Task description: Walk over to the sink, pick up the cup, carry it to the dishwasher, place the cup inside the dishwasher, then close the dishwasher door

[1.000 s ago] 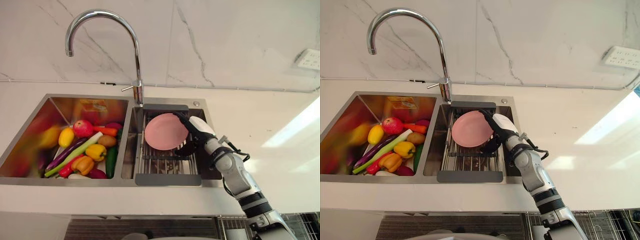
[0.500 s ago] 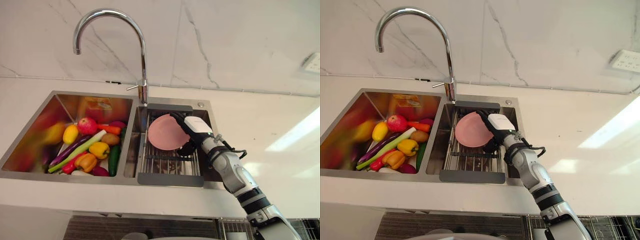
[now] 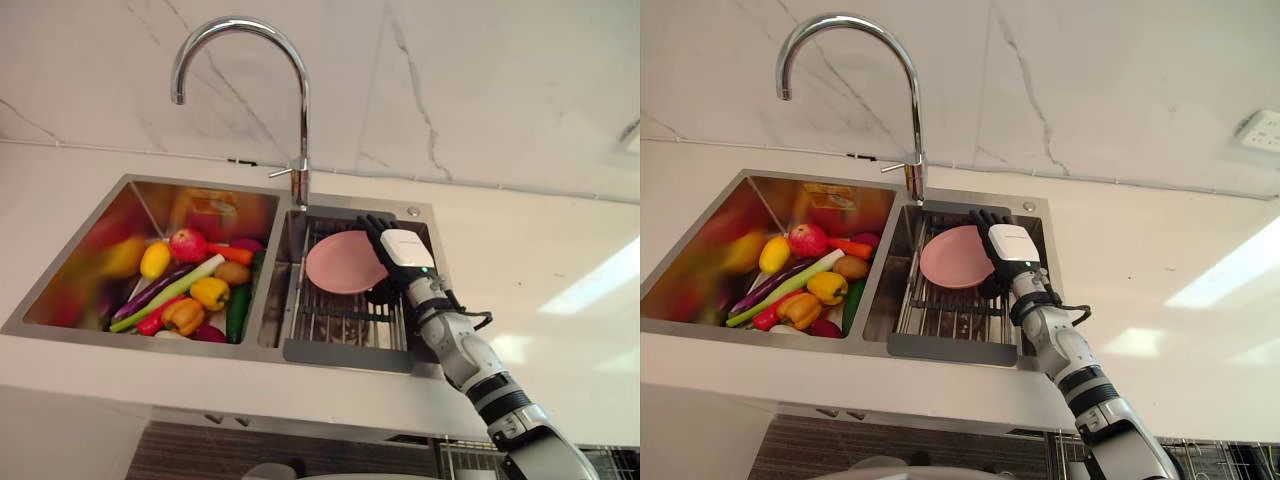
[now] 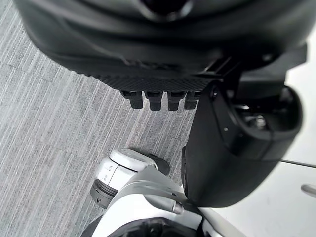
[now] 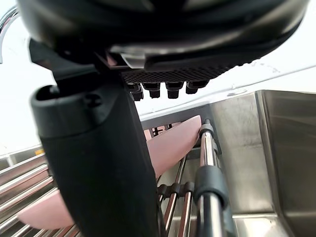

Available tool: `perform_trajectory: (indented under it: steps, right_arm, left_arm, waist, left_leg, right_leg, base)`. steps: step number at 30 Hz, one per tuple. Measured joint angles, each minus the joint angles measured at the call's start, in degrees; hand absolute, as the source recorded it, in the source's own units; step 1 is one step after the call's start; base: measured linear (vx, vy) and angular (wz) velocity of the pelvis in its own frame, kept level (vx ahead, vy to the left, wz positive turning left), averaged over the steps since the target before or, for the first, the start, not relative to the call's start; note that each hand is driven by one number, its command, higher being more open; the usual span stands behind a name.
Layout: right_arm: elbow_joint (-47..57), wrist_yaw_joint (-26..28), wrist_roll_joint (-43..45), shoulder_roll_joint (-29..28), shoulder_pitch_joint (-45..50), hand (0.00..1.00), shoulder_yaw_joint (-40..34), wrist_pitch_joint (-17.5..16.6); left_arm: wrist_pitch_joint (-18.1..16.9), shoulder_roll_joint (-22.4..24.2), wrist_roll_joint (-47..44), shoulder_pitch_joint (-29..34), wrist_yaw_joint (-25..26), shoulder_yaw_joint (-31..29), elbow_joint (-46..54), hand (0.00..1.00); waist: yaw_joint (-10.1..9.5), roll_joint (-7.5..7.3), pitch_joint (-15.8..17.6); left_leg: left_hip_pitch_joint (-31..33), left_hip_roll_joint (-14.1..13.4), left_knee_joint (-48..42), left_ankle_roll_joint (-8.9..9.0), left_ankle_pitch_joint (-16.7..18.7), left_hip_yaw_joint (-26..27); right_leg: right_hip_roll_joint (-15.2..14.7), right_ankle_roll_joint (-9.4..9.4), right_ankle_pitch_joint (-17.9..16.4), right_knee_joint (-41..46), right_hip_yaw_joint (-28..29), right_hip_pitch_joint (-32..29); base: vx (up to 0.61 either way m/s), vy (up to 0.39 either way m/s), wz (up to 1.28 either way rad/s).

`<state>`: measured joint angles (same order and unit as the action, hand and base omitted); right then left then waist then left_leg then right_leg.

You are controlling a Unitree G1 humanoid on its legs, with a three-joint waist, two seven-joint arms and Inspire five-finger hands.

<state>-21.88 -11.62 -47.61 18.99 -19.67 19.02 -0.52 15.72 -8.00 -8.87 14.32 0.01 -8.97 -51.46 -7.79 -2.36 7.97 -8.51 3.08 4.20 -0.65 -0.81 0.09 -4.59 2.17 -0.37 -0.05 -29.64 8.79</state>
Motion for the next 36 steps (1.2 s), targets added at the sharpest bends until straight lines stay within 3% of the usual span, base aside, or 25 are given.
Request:
perform_trajectory:
  steps: [10,11,26,36]
  right_arm:
    - [-3.3,-7.8,-2.6,-0.6,0.0,1.00,0.5,-0.1]
    - [-3.5,-8.3,-3.3,-0.6,0.0,0.00,0.5,-0.2]
    - [-5.8,-11.1,-10.0,1.0,-1.0,0.00,2.8,-3.1]
    - [-7.0,-12.2,-10.0,1.3,-2.9,0.00,4.0,-4.0]
  left_arm:
    - [-0.2,-0.1,2.2,-0.2,-0.5,0.2,0.0,1.00]
    - [-0.3,-0.1,2.2,-0.2,-0.6,0.2,-0.1,1.00]
    - [-1.1,-0.2,3.4,-0.4,-1.8,0.4,-0.2,1.00]
    - [-1.2,-0.3,4.4,-0.7,-2.4,0.4,-0.3,1.00]
  waist:
    - [-0.08,0.29,0.2]
    - [-0.11,0.31,0.3]
    - [-0.80,0.68,0.5]
    - [-1.53,0.78,0.6]
  left_leg:
    - [0.1,0.0,0.7,0.12,-0.7,-1.0]
    - [0.1,0.0,0.7,0.11,-0.7,-1.0]
    - [0.5,0.0,0.7,0.16,-1.0,-2.1]
    - [0.6,0.1,0.7,-0.26,-1.3,-2.4]
  right_leg:
    - [0.0,-0.10,-0.1,0.0,-1.0,0.0]
    - [0.0,-0.10,-0.1,0.0,-1.0,0.0]
    - [0.0,-0.26,-0.2,0.0,-2.1,0.1]
    - [0.0,-0.23,-0.2,-0.1,-2.4,0.2]
  base:
    - [-0.02,0.005,0.05]
    - [0.00,0.000,0.00]
    - [-0.01,0.004,0.04]
    - [0.00,0.004,0.02]
